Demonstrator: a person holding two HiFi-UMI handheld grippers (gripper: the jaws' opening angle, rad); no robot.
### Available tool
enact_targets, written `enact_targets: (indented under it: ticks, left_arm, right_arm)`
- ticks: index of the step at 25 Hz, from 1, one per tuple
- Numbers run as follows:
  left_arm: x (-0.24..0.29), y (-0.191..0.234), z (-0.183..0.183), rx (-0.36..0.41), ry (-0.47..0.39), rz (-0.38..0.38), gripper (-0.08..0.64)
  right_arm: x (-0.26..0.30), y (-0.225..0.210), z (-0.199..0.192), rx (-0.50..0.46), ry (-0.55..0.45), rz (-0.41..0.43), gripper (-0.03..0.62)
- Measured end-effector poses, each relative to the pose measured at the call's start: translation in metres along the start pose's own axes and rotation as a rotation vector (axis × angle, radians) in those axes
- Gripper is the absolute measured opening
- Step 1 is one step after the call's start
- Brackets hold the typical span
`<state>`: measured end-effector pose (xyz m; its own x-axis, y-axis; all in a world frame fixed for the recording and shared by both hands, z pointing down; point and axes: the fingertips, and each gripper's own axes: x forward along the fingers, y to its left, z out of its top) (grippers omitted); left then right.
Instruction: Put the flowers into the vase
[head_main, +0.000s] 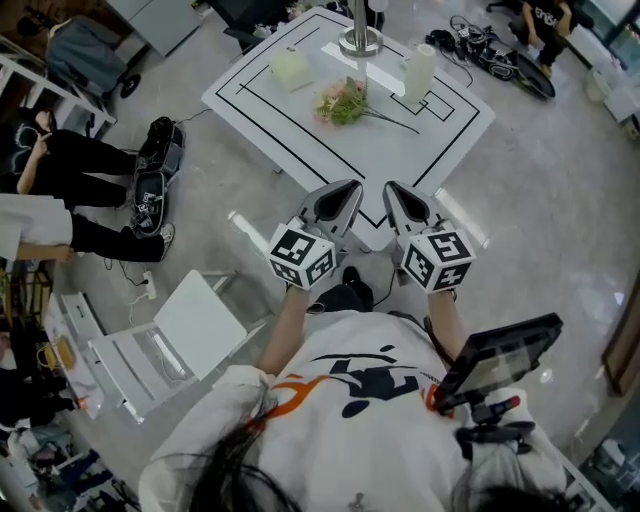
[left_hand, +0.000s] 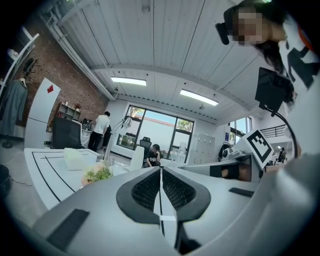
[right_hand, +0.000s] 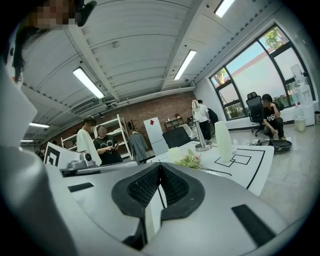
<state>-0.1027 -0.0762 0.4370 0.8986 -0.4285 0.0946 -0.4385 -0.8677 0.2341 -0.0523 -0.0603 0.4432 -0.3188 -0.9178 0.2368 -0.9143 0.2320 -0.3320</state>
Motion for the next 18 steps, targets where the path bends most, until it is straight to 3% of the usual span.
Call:
enact_targets:
  ticks: [9,18]
  left_arm:
    - [0.018,0.041,-0.005,-0.029,0.029,-0.062,0.011]
    - [0.028,0.048,-0.009,-0.069,0.030,-0.094,0.009]
  right_arm:
    - [0.037,-0.014,0.000,0.018,0.011,-0.079,0.014]
    - [0.047,-0.018,-0.002,0.035,0.039,-0.101,0.013]
